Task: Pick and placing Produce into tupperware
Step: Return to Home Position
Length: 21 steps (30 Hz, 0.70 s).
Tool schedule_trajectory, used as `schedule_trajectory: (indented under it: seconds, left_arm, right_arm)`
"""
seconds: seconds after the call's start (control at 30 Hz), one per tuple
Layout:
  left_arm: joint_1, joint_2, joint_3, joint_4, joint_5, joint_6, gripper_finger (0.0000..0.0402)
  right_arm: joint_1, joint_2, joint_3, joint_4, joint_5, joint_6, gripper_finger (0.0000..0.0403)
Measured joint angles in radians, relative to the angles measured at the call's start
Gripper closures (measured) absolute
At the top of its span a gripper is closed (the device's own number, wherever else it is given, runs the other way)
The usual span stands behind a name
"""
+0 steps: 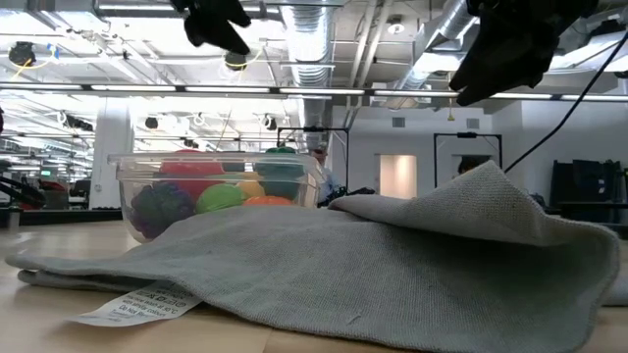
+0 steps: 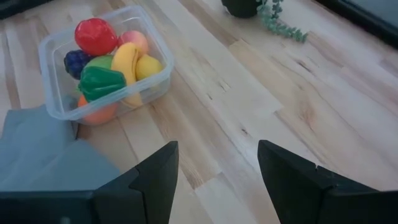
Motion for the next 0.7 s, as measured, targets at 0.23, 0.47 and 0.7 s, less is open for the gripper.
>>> schedule_trajectory:
  seconds: [0.23, 0.47, 0.7]
  left_arm:
    - [0.000, -0.106, 0.000, -0.034, -0.049, -0.024, 0.0093]
    - [0.000, -0.136, 0.000, -0.057, -0.064, 0.039, 0.0093]
    - [0.000, -0.135, 0.000, -0.103, -0.217, 0.113, 0.0093]
  right_arm:
    - [0.000, 0.000, 0.000, 0.007, 0.000, -0.164, 0.0158]
    - [-0.034, 0.000, 0.000, 0.009, 0.001, -0.199, 0.0158]
    - [-0.118, 0.000, 0.017, 0.006, -0.011, -0.172, 0.0158]
